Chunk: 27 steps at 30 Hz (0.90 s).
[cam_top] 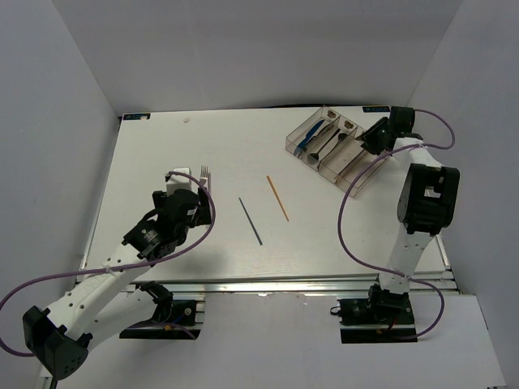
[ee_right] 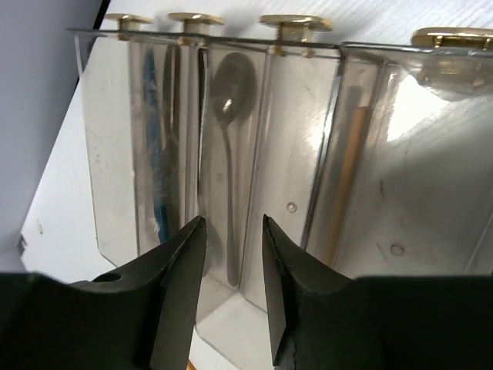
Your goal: Sort the eating utensils into containers
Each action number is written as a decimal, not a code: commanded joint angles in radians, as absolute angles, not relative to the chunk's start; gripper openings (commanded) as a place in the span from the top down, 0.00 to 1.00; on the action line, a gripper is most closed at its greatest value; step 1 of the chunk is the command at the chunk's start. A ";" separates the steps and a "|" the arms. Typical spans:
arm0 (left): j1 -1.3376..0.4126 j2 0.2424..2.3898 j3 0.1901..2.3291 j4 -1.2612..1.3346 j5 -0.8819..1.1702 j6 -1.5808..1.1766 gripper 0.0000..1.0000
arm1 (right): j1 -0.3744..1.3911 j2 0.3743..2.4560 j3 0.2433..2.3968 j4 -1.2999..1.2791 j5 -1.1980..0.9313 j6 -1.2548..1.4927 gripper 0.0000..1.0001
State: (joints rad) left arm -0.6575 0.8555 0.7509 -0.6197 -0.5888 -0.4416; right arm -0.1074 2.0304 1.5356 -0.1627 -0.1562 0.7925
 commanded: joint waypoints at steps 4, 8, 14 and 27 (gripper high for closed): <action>-0.660 0.839 0.762 -0.611 -0.600 -0.439 0.02 | 0.109 1.829 1.508 -0.172 -0.006 0.519 0.49; -0.660 0.830 0.762 -0.614 -0.615 -0.445 0.02 | 0.375 1.810 1.497 -0.267 0.182 0.367 0.12; -0.660 0.822 0.761 -0.611 -0.612 -0.445 0.02 | 0.587 1.958 1.544 -0.365 0.209 0.299 0.11; -0.660 0.807 0.759 -0.607 -0.600 -0.440 0.02 | 0.672 2.232 1.805 -0.538 0.252 0.170 0.43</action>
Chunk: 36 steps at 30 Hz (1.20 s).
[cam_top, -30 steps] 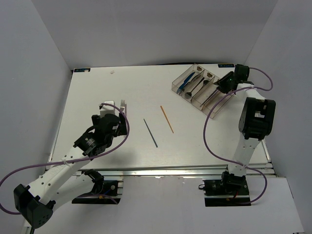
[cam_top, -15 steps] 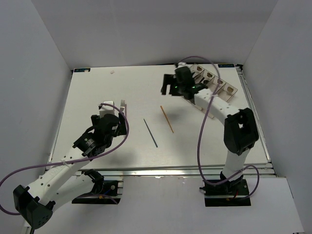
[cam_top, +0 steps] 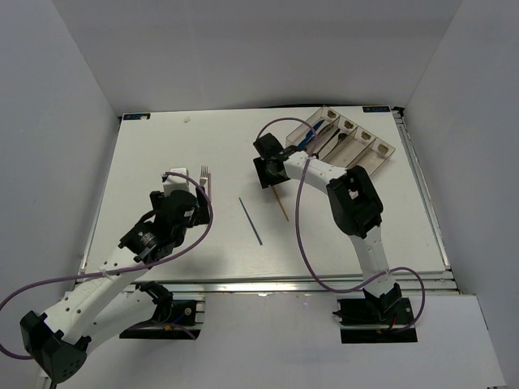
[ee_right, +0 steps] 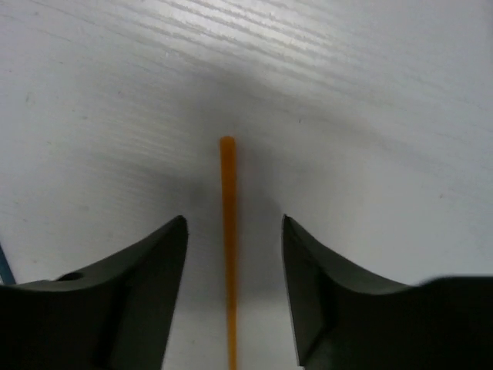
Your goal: Sort the eating utensils into containers
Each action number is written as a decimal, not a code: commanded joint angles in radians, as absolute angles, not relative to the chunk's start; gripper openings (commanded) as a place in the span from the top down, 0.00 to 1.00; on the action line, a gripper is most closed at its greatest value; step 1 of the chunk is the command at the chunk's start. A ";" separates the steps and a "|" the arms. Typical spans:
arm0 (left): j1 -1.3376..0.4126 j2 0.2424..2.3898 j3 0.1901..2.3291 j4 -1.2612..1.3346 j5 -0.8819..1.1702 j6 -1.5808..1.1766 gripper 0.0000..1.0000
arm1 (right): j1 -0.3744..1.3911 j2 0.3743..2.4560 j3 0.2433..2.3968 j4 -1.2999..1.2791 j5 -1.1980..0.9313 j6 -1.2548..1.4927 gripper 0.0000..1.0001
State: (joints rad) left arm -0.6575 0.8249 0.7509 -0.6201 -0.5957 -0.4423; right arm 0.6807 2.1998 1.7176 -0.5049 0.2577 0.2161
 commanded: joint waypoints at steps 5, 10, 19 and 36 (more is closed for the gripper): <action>-0.660 0.801 0.759 -0.606 -0.600 -0.440 0.02 | 0.661 2.301 1.835 -0.587 0.167 0.164 0.64; -0.660 0.802 0.759 -0.604 -0.597 -0.439 0.02 | 0.650 2.341 1.828 -0.621 0.138 0.167 0.71; -0.660 0.799 0.758 -0.604 -0.594 -0.437 0.02 | 0.647 2.166 1.679 -0.527 0.123 0.186 1.00; -0.660 0.799 0.756 -0.603 -0.589 -0.437 0.02 | -0.058 1.865 1.206 0.271 -0.488 0.935 1.00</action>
